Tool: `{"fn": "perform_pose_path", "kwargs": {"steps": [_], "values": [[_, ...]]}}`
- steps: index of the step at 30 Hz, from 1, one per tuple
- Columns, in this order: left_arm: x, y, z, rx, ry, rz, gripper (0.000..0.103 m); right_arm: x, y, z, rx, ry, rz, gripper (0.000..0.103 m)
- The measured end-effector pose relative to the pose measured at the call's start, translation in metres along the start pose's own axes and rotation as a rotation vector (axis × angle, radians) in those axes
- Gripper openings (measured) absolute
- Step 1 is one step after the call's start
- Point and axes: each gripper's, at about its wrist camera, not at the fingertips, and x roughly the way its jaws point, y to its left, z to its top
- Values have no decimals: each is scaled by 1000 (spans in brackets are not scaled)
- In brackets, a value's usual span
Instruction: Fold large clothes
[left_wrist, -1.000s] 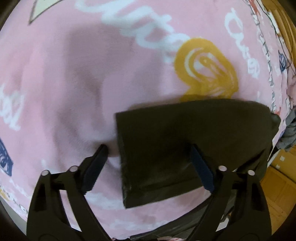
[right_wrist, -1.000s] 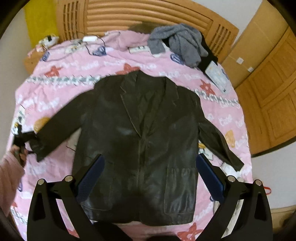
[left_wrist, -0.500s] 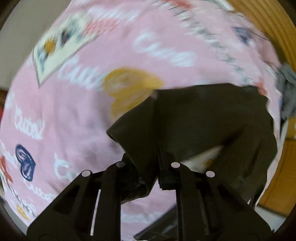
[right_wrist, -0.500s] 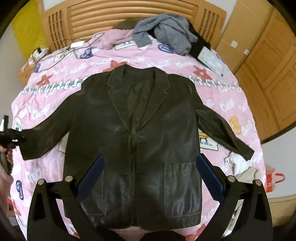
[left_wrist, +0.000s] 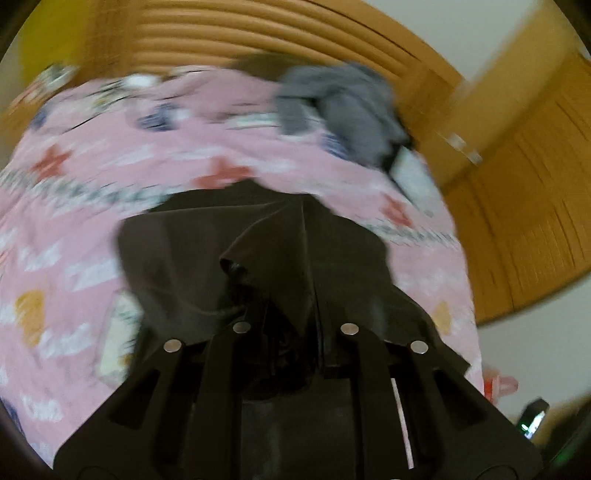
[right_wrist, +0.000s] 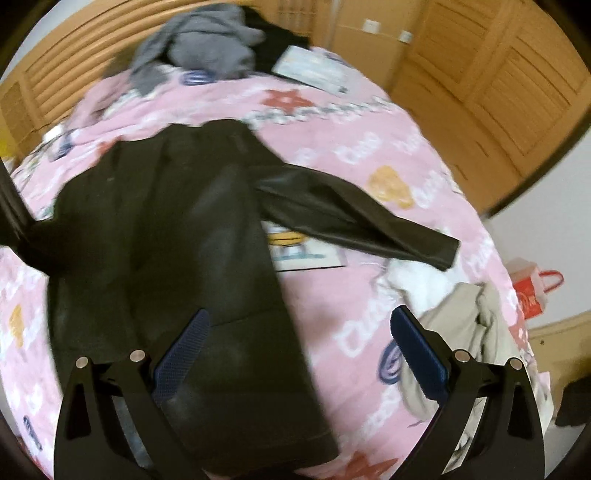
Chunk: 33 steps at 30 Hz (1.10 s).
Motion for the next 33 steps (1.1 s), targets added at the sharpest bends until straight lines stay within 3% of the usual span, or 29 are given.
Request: {"fn": "perform_pose_path", "kwargs": {"steps": [5,12,23,27,30,33], "values": [[72,-90,-26,141,105,-69,14,55,-44,6,68,37,-34,95],[142,-151,-75,381,214,-65,14,100,-70,-8,128,106,-39,95],[240,-156,-165,682,469,-16,14,138,-80,-47,142,216,-44,95],[263,-149,-195,686,516,7,14,146,-85,-54,153,235,-53,95],[272,-146,-213,679,507,27,14,150,-91,-55,155,239,-60,95],[274,-138,-220,621,448,76,29,151,-99,-53,163,233,-71,95]]}}
